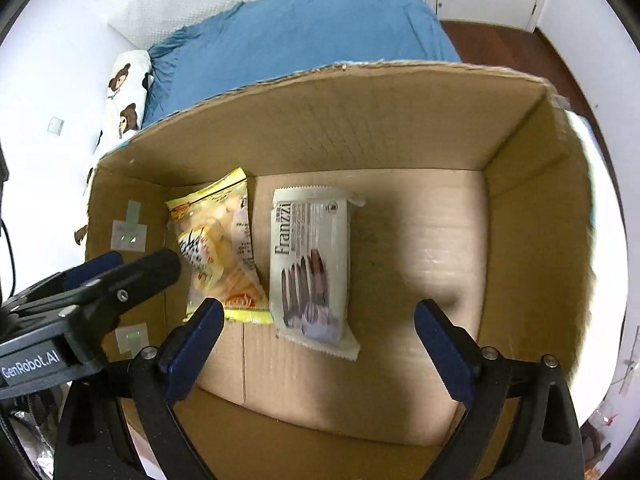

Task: Organize snacks
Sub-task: 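Carry both packets into the cardboard box and open both tools, then grasp the white wrapper with left tool while right tool grasps yellow-black bag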

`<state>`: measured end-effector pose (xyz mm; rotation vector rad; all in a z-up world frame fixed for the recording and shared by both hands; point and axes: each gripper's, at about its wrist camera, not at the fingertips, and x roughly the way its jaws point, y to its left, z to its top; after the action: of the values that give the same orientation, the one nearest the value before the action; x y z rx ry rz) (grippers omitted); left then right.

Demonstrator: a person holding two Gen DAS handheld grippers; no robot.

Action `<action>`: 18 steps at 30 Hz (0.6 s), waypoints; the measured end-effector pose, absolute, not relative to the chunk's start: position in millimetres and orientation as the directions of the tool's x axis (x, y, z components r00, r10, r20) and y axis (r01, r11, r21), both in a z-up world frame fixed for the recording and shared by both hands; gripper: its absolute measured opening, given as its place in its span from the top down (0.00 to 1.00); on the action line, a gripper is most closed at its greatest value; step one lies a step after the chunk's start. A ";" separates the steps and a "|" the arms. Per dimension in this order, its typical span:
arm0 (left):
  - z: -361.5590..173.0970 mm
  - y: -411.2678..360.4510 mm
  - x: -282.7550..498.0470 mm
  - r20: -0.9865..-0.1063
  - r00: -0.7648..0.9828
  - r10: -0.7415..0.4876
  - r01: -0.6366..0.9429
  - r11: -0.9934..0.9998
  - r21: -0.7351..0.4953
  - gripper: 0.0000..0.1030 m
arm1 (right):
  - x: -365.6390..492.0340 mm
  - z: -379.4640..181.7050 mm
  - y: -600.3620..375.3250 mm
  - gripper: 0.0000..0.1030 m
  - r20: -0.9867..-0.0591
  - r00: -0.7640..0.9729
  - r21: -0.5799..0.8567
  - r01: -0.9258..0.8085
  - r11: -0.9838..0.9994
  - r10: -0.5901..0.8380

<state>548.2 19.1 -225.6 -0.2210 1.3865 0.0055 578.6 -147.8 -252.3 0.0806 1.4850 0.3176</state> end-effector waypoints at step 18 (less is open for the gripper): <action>-138.0 23.0 416.9 -0.896 0.444 -0.010 -0.110 0.992 -0.065 0.07 | 463.5 -151.3 -164.9 0.05 -0.920 0.331 0.154 -0.184 0.971 0.209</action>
<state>416.9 23.0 -138.0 -0.1199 1.1101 0.0620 463.5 -164.9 -151.3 0.0231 1.2061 0.2569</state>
